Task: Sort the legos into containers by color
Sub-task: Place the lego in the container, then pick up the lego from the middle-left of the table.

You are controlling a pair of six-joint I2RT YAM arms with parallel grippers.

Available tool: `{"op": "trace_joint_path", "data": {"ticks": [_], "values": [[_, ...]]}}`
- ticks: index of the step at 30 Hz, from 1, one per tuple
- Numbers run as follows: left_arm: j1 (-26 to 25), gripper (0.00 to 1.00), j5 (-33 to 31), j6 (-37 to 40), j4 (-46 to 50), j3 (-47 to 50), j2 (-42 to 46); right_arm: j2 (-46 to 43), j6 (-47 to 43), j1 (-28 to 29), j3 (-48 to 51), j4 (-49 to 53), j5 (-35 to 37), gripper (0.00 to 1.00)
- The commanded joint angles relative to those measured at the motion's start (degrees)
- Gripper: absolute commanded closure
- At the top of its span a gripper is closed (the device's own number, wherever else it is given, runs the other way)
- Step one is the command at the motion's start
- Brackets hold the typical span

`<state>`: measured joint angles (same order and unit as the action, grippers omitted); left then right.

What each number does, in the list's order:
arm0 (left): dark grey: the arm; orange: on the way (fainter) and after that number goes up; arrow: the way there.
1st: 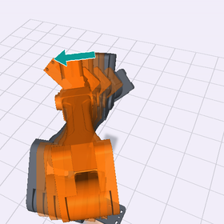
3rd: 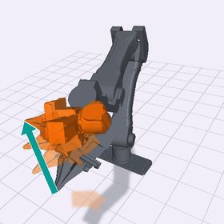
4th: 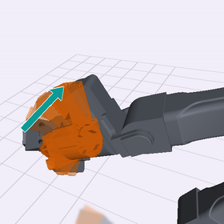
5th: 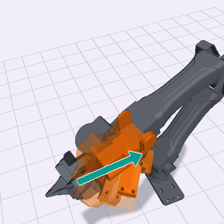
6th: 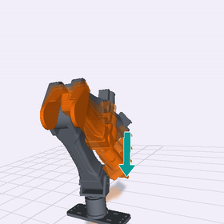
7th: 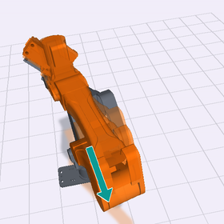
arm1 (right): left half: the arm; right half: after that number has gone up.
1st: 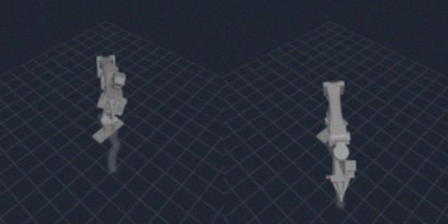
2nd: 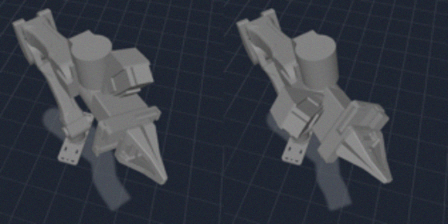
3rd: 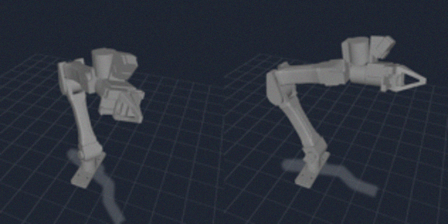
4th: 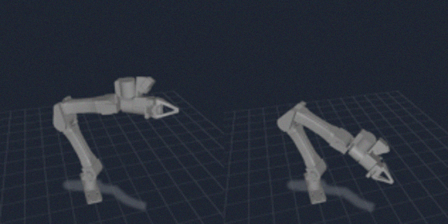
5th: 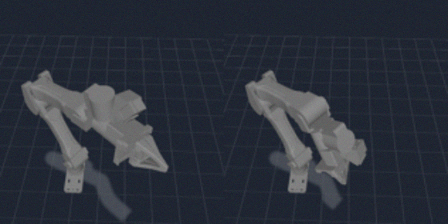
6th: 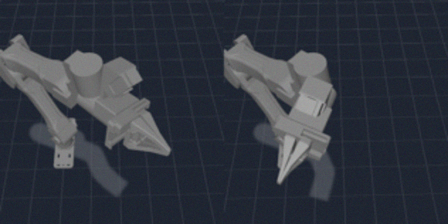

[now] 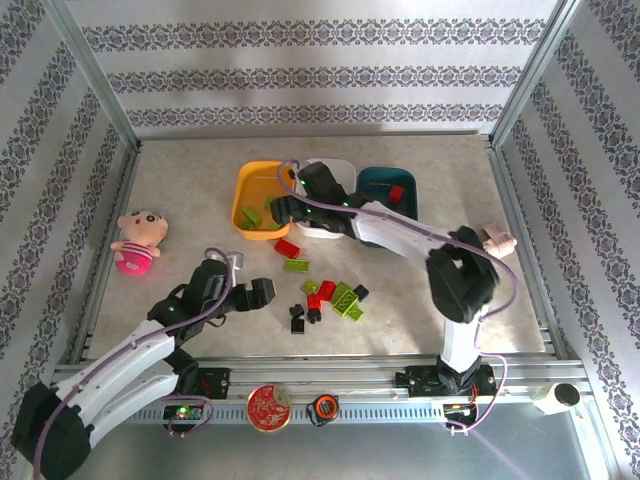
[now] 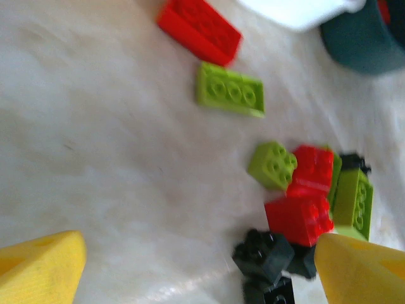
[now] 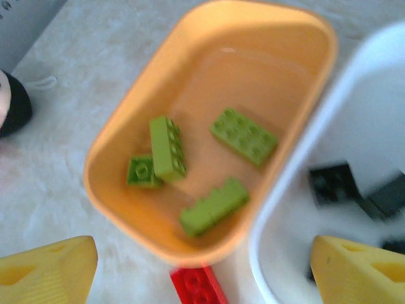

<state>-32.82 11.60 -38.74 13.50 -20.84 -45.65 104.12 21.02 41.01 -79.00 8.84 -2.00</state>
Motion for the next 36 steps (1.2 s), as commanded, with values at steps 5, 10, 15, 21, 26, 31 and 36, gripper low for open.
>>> {"op": "trace_joint_path", "data": {"ticks": [5, 10, 15, 21, 26, 31, 36], "values": [[-15.86, 0.16, -6.05, 4.27, -2.42, -4.88, -13.33, -15.57, 1.57, -0.55, 20.62, -5.18, 3.45, 0.13], [-25.14, 0.12, -11.41, 4.57, 0.97, -8.10, -19.81, -21.38, 2.23, -1.50, 26.98, -5.39, 4.69, 0.13], [-29.12, 0.17, -13.46, 3.20, -1.76, -9.73, -26.52, -23.90, 2.67, -2.43, 28.89, -6.02, 4.37, 0.12], [-30.37, 0.33, -18.10, 2.03, -1.20, -12.63, -34.13, -26.11, 2.28, -3.20, 29.76, -5.70, 4.17, 0.12], [-30.46, 0.45, -20.17, 2.50, -2.81, -12.05, -34.46, -27.86, 2.01, -3.30, 30.31, -5.62, 4.16, 0.12], [-30.38, 0.58, -20.05, 1.51, -2.23, -11.06, -33.90, -28.78, 2.09, -3.38, 30.74, -5.67, 4.41, 0.12], [-30.46, 0.74, -20.21, -0.32, -0.85, -8.52, -28.29, -29.61, 2.31, -3.48, 31.10, -5.53, 4.79, 0.12]]}}
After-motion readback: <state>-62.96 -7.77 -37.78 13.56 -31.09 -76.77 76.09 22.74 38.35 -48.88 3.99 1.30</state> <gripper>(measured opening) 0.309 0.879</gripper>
